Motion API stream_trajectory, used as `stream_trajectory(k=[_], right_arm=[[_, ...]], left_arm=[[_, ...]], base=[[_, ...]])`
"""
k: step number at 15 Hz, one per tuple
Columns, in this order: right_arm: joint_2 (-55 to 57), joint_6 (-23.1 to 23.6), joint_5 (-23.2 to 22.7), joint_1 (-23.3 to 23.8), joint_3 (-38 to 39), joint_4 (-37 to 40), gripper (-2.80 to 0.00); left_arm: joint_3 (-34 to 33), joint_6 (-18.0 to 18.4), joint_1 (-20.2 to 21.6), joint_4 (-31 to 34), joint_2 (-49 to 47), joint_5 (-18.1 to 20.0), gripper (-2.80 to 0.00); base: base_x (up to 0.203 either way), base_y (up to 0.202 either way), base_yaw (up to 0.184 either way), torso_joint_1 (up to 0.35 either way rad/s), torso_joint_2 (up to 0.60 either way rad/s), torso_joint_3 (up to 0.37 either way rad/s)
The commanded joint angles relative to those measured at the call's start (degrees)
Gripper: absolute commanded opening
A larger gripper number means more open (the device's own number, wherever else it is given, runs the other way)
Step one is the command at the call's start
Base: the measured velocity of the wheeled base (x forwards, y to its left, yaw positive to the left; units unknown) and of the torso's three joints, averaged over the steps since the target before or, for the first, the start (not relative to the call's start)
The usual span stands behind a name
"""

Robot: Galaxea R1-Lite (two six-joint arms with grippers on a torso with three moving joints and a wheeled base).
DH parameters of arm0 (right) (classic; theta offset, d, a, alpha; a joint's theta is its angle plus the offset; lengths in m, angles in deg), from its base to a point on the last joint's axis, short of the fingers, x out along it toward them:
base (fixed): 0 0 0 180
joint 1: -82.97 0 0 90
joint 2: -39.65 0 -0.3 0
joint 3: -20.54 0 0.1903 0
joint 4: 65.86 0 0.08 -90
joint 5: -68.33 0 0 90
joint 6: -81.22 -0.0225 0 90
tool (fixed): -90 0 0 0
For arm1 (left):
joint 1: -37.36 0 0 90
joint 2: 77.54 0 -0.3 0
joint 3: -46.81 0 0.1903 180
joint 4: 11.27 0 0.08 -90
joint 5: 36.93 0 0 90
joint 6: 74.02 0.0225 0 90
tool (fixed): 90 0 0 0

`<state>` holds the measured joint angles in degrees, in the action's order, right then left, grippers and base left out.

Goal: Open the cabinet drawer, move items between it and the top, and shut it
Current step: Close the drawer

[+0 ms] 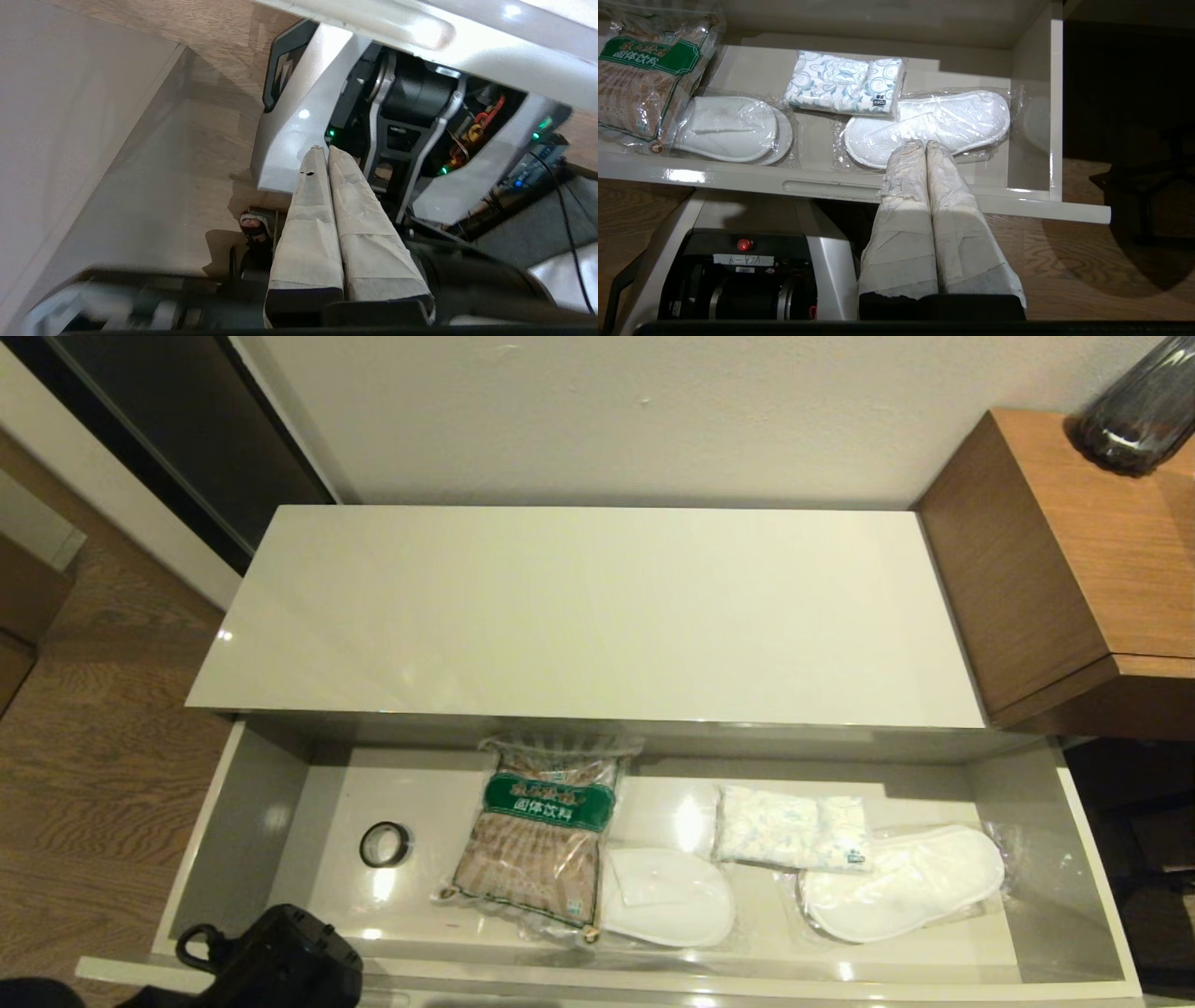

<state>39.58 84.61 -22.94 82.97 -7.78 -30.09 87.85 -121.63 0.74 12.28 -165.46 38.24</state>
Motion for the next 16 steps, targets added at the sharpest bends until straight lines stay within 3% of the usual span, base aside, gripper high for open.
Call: stream_trajectory(k=[1,5,7,10,12,14,16], right_arm=[[0.1,0.0,-0.1,0.0,-0.1,0.1,-2.80],[0.1,0.0,-0.1,0.0,0.0,0.1,-2.80],[0.1,0.0,-0.1,0.0,0.0,0.1,-2.80],[0.1,0.0,-0.1,0.0,-0.1,0.1,-2.80],[0.1,0.0,-0.1,0.0,0.0,0.2,-2.80],[0.1,0.0,-0.1,0.0,0.0,0.1,-2.80],[0.1,0.0,-0.1,0.0,0.0,0.1,-2.80]], left_arm=[[-3.3,-0.5,0.0,-8.6,-9.5,-0.7,-2.80],[-4.2,-0.1,2.3,-18.8,-17.5,-2.3,-2.80],[-1.4,0.6,4.8,-19.9,-19.3,-4.0,-2.80],[1.4,3.8,8.5,-19.8,-19.1,-4.3,-2.80],[5.9,8.4,16.1,-19.1,-18.4,-4.2,-2.80],[13.0,12.2,20.4,-15.3,-17.1,-4.0,-2.80],[18.5,13.1,21.6,-9.1,-15.5,-3.7,-2.80]], base=[[0.000,0.000,0.000,0.000,0.00,0.000],[0.000,0.000,0.000,0.000,0.00,0.000],[0.000,0.000,0.000,0.000,0.00,0.000],[0.000,0.000,0.000,0.000,0.00,0.000],[0.000,0.000,0.000,0.000,0.00,0.000],[0.000,0.000,0.000,0.000,0.00,0.000],[0.000,0.000,0.000,0.000,0.00,0.000]])
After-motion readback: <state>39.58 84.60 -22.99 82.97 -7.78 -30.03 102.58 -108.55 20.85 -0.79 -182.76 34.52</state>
